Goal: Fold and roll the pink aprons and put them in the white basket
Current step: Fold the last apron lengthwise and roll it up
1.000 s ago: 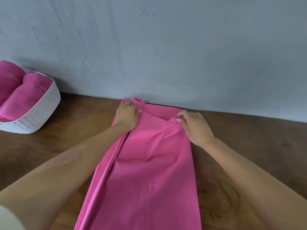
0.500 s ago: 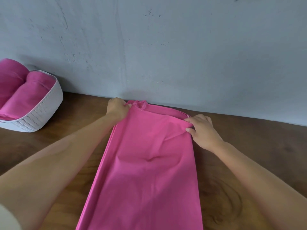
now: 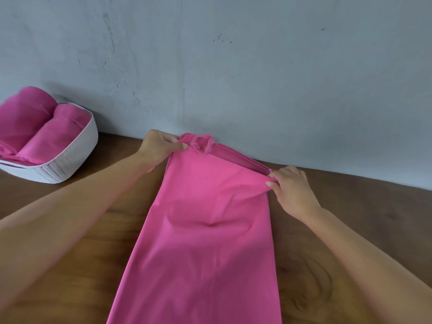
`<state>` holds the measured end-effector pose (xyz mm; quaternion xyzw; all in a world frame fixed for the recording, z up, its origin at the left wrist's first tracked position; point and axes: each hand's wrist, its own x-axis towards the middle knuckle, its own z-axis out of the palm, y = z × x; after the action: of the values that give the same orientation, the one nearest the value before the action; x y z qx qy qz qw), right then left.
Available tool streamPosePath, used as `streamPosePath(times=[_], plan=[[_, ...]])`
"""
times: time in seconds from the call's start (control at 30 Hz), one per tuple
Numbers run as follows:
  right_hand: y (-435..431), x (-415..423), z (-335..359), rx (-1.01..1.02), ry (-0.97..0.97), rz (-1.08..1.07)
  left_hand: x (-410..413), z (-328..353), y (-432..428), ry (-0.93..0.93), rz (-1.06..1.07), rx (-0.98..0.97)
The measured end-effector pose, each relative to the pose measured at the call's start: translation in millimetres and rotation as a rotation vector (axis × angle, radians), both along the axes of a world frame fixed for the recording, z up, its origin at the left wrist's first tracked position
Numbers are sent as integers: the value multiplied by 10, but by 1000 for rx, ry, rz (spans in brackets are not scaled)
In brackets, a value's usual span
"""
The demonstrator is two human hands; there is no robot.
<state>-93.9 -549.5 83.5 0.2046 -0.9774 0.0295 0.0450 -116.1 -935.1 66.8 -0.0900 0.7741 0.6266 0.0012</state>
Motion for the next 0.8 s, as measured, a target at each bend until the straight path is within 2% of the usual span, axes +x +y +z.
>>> streamPosePath(times=[0.2,0.5,0.6,0.8], plan=[[50,217,173,45,79,-42,484,413,-18,93,-105,43],[142,691,381,-22,255,-86,1104,706,14,260,-133,50],[203,827,431,-55,249,-111,1247,829,31,317,-176,26],[238,1095,562,-142,165,-105,1491,1059,30,285,-420,-41]])
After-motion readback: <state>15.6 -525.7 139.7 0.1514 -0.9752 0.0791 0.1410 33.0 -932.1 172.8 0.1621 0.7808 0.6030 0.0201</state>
